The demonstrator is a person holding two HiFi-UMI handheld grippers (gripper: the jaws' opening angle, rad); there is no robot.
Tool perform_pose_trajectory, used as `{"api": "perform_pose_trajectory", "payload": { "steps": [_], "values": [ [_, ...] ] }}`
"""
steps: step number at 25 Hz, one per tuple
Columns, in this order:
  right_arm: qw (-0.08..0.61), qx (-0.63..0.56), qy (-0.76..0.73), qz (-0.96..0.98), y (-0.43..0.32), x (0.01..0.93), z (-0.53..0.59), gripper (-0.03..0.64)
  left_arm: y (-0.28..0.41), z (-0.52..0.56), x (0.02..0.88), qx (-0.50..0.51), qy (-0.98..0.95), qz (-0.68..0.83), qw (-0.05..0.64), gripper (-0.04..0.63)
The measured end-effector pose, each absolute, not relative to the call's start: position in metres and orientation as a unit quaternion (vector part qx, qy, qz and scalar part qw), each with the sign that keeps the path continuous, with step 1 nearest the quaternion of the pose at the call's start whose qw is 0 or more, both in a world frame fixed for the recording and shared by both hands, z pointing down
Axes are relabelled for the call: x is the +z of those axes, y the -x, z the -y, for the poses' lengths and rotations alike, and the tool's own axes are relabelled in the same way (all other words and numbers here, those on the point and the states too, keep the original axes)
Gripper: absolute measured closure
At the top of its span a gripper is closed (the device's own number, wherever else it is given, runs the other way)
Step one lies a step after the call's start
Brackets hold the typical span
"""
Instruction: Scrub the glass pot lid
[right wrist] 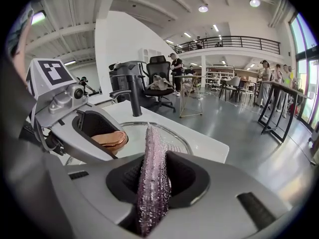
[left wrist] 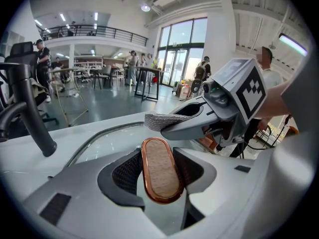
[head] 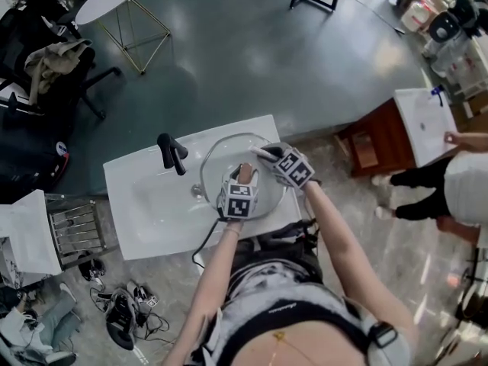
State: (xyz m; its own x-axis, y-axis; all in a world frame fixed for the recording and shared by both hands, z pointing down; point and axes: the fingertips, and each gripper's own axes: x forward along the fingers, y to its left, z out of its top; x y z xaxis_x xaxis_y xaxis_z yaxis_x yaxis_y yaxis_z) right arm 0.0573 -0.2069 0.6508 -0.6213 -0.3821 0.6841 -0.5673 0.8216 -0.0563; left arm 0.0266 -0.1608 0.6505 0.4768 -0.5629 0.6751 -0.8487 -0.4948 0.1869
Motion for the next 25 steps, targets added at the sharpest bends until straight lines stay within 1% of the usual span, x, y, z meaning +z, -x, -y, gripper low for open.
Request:
{"api": "perform_pose_trajectory", "payload": {
  "steps": [8, 14, 25],
  "values": [
    [0.362, 0.111, -0.223, 0.898, -0.026, 0.651, 0.222, 0.523, -0.027, 0.163, 0.655, 0.270, -0.822, 0.432, 0.255, 0.395],
    [0.380, 0.084, -0.162, 0.907, 0.004, 0.650, 0.226, 0.523, -0.028, 0.162, 0.653, 0.273, -0.820, 0.431, 0.260, 0.396],
    [0.411, 0.078, -0.061, 0.906, 0.055, 0.650, 0.222, 0.523, -0.029, 0.161, 0.654, 0.272, -0.820, 0.432, 0.260, 0.396]
  ]
}}
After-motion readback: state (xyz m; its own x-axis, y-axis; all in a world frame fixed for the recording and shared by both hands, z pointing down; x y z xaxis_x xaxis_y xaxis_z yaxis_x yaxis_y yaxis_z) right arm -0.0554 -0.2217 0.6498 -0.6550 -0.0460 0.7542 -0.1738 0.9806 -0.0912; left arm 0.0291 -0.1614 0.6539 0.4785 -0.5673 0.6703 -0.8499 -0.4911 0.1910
